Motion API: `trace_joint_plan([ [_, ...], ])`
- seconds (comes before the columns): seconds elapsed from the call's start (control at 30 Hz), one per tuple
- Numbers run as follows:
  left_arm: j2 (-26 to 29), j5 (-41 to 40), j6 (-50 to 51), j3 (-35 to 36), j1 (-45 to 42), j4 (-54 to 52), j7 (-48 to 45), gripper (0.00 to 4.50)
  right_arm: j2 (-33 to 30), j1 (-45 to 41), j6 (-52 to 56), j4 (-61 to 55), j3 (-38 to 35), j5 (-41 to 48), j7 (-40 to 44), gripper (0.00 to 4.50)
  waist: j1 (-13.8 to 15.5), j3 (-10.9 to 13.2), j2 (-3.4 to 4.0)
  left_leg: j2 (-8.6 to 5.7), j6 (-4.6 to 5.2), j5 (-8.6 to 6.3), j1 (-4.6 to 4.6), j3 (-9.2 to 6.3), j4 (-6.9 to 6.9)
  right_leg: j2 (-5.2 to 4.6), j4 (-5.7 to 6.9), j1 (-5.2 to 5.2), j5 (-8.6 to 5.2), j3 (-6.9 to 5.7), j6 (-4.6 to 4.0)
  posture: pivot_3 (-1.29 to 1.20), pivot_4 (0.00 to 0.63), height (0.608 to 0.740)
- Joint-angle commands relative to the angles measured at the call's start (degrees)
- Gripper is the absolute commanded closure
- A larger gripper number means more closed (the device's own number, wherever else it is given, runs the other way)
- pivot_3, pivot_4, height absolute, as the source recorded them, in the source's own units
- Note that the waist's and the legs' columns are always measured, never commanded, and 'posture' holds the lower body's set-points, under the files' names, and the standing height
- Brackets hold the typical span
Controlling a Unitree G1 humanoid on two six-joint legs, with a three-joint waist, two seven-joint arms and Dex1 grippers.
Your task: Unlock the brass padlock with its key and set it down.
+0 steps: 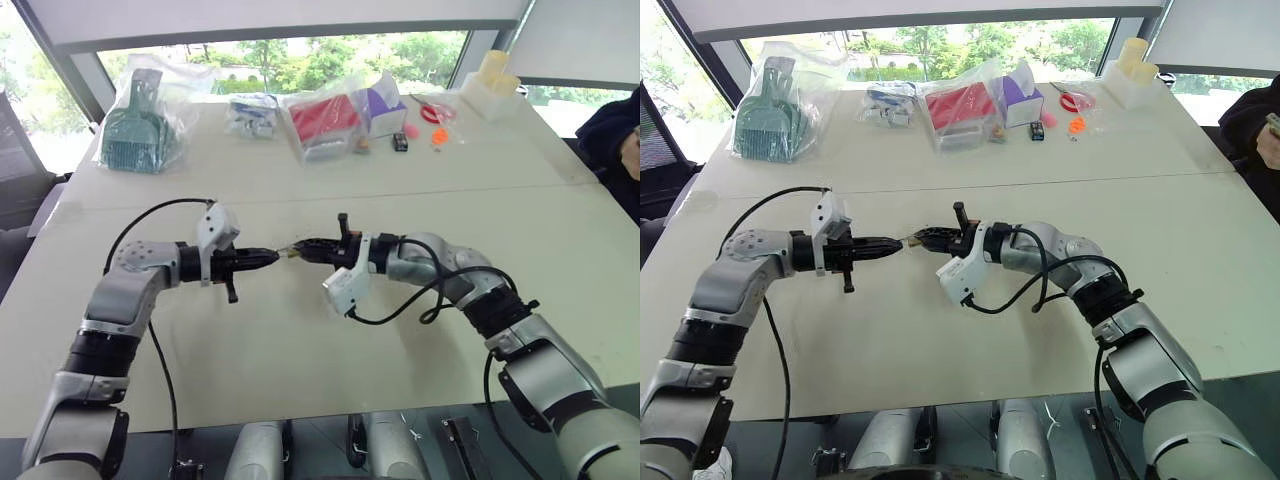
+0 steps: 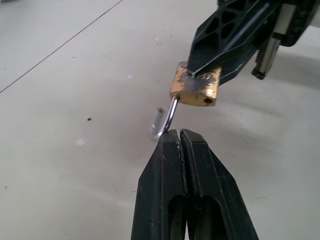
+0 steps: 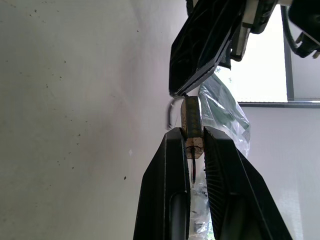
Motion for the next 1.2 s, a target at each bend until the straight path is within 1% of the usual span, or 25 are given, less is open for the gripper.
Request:
trace_joint_plan([
  [0.03,-0.49,-0.54,-1.00,1.67,-2.04,0.25,1.23,4.47,0.39,-1.19,-0.16,-2.41,-1.17,1.67,-0.72,4.50,0.05,0.00,0.00,0.00,0.00,0.00,0.00,0.00,0.00,0.00,0.00,0.00,0.00,0.00,0.00,0.00,0.150,0.740],
  [0.2,-0.65,-0.86,-0.92,1.92,-2.09,0.94,1.63,4.47,0.44,-1.05,0.26,-2.58,-1.30,1.83,-0.61,4.50,-0.01,0.00,0.00,0.00,0.00,0.00,0.00,0.00,0.00,0.00,0.00,0.00,0.00,0.00,0.00,0.00,0.150,0.740],
  [0.37,0.69,-0.81,-0.72,2.49,-0.86,0.66,1.45,4.47,0.34,-0.16,1.21,-1.76,-1.34,2.02,-0.37,4.50,0.00,0.00,0.00,0.00,0.00,0.00,0.00,0.00,0.00,0.00,0.00,0.00,0.00,0.00,0.00,0.00,0.150,0.740],
  [0.6,2.83,-0.77,-0.62,3.64,2.15,-0.87,1.69,4.47,-0.55,-0.68,5.07,5.29,-1.78,-0.03,-4.05,4.50,0.09,0.00,0.00,0.01,0.00,0.00,0.01,0.00,-0.01,0.00,0.00,0.00,0.00,0.00,0.00,0.00,0.150,0.740],
  [0.8,2.24,-1.62,0.40,3.87,3.39,-3.70,3.39,4.47,-0.69,-0.37,6.19,9.57,0.18,-1.60,-4.80,4.50,-0.01,0.00,0.00,0.01,0.00,0.00,0.00,0.00,-0.01,-0.01,-0.01,0.00,0.00,0.01,0.00,0.00,0.150,0.740],
  [0.83,2.16,-1.76,0.55,3.82,3.47,-4.06,3.65,4.50,-0.59,-0.11,6.21,9.69,0.22,-1.54,-4.76,3.51,-0.06,0.00,0.00,0.01,0.00,0.00,0.01,0.00,-0.02,-0.01,-0.01,0.00,0.00,0.01,0.00,0.00,0.150,0.740],
  [0.87,2.10,-1.92,0.65,3.80,3.59,-4.37,3.91,4.50,-0.55,0.12,6.21,9.64,0.26,-1.53,-4.68,3.18,-0.07,0.00,0.00,0.01,0.00,0.00,0.01,0.00,-0.02,-0.01,-0.01,0.00,0.00,0.01,0.00,0.00,0.150,0.740],
  [0.9,1.97,-2.04,0.78,3.80,3.76,-4.74,4.21,4.50,-0.61,0.39,6.17,9.43,0.33,-1.49,-4.47,2.65,-0.08,0.00,0.00,0.01,0.00,0.00,0.01,0.00,-0.02,-0.01,-0.01,0.00,0.00,0.01,0.00,0.00,0.150,0.740],
  [0.93,1.86,-2.10,0.89,3.79,3.97,-5.10,4.48,4.50,-0.69,0.60,6.15,9.21,0.37,-1.41,-4.24,2.02,-0.08,0.00,0.00,0.01,0.00,0.00,0.01,0.00,-0.02,-0.01,-0.01,0.00,0.00,0.01,0.00,0.00,0.150,0.740],
  [1.0,1.77,-2.15,1.02,3.74,4.37,-5.68,4.89,4.50,-0.87,0.99,6.14,8.69,0.34,-1.23,-3.83,1.03,-0.08,0.00,0.00,0.02,0.00,0.00,0.01,0.00,-0.03,-0.01,-0.01,0.00,0.00,0.01,0.00,0.00,0.150,0.740],
  [1.03,1.82,-2.32,1.19,3.75,4.76,-6.21,5.06,4.50,-1.20,1.53,6.50,7.92,0.16,-0.47,-2.44,0.39,-0.07,0.00,0.01,0.02,0.00,0.00,0.01,0.00,-0.02,-0.01,-0.01,0.00,0.00,0.01,0.00,0.00,0.150,0.740],
  [1.07,1.88,-2.52,1.34,3.76,5.15,-6.71,5.22,4.50,-1.76,2.28,6.82,6.91,-0.07,0.66,-0.61,0.05,-0.07,-0.01,0.01,0.02,0.00,0.00,0.02,0.01,-0.03,-0.01,0.00,0.01,0.00,0.01,0.00,0.00,0.150,0.740],
  [1.13,2.25,-3.35,2.14,4.13,5.86,-8.20,5.29,4.50,-4.12,4.46,8.49,2.61,-1.44,4.42,4.28,0.05,0.30,-0.01,0.01,0.03,0.00,0.00,0.04,0.00,-0.03,-0.01,-0.01,0.02,0.00,0.01,0.00,0.00,0.150,0.740],
  [1.2,2.61,-3.80,2.59,4.49,6.21,-9.23,5.28,4.50,-5.92,7.54,13.87,-3.45,-4.26,11.63,11.00,0.05,0.57,-0.01,0.01,0.04,0.00,0.00,0.03,-0.04,-0.02,-0.01,-0.04,0.07,0.00,0.01,0.00,0.00,0.150,0.740],
])
